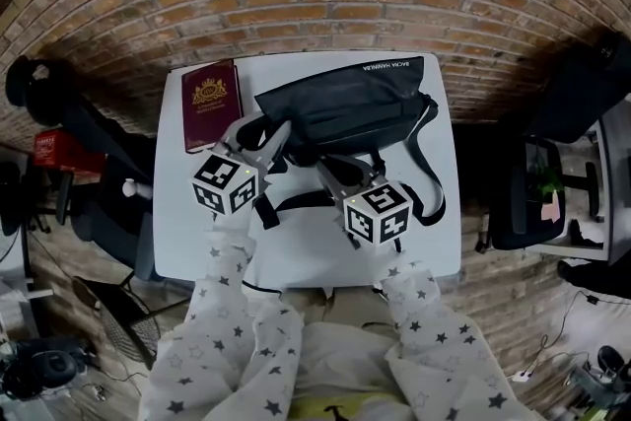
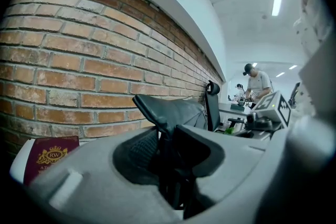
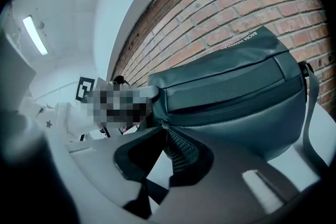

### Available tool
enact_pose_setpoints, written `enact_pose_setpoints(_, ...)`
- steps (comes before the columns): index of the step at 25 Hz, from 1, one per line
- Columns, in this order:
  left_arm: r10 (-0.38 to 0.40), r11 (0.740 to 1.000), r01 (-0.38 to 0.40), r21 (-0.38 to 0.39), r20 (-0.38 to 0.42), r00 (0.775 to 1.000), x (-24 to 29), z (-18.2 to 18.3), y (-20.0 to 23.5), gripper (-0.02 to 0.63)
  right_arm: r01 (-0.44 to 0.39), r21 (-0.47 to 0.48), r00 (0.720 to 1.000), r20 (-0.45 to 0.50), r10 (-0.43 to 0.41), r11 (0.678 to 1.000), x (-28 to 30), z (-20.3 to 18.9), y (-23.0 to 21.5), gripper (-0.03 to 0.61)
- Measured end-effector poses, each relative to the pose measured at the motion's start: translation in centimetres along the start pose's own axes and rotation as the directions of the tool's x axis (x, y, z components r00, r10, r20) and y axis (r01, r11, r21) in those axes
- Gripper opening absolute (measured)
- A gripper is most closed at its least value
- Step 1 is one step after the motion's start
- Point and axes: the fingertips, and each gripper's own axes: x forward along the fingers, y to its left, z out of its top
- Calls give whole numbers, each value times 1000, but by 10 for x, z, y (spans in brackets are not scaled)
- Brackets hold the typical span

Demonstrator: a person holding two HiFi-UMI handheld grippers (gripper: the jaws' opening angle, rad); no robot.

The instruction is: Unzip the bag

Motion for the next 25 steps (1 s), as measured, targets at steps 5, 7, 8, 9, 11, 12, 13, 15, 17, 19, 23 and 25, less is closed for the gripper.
enact_pose_setpoints(5,13,1000,-13,7,-8,1000,-2,-1,5,104,55,47,998,31,-56,997,-12,8,-25,34)
enact_pose_setpoints(7,20,1000,-20,2,-6,1000,-3,-1,7,104,69,48,997,36,-71,996,-17,12,-32,34)
enact_pose_setpoints(8,22,1000,-22,-1,-5,1000,-3,0,7,104,76,48,996,38,-78,996,-20,13,-35,34)
enact_pose_setpoints(9,24,1000,-24,-3,-4,1000,-3,0,8,104,84,49,996,40,-86,995,-22,14,-38,34)
enact_pose_setpoints(11,28,1000,-28,-5,-5,1000,-4,0,10,104,95,54,994,45,-97,994,-25,16,-43,34)
enact_pose_setpoints(12,31,999,-32,-6,-5,999,-5,0,11,104,98,56,994,47,-101,994,-27,16,-44,34)
enact_pose_setpoints(13,35,999,-35,-6,-5,999,-5,0,12,104,100,55,994,47,-102,993,-28,17,-45,34)
enact_pose_setpoints(15,43,999,-43,-8,-6,999,-6,1,13,104,103,55,993,47,-105,993,-29,19,-48,34)
enact_pose_setpoints(17,49,999,-49,-11,-10,999,-5,1,15,104,111,59,992,50,-114,992,-30,22,-52,34)
enact_pose_setpoints(19,56,998,-56,-14,-14,998,-4,2,17,106,119,66,991,51,-122,991,-32,24,-57,34)
enact_pose_setpoints(23,71,997,-71,-19,-11,997,-6,1,20,106,141,71,988,59,-145,987,-37,27,-66,34)
enact_pose_setpoints(25,76,997,-76,-21,-8,997,-8,1,21,107,151,73,986,63,-156,986,-39,29,-69,35)
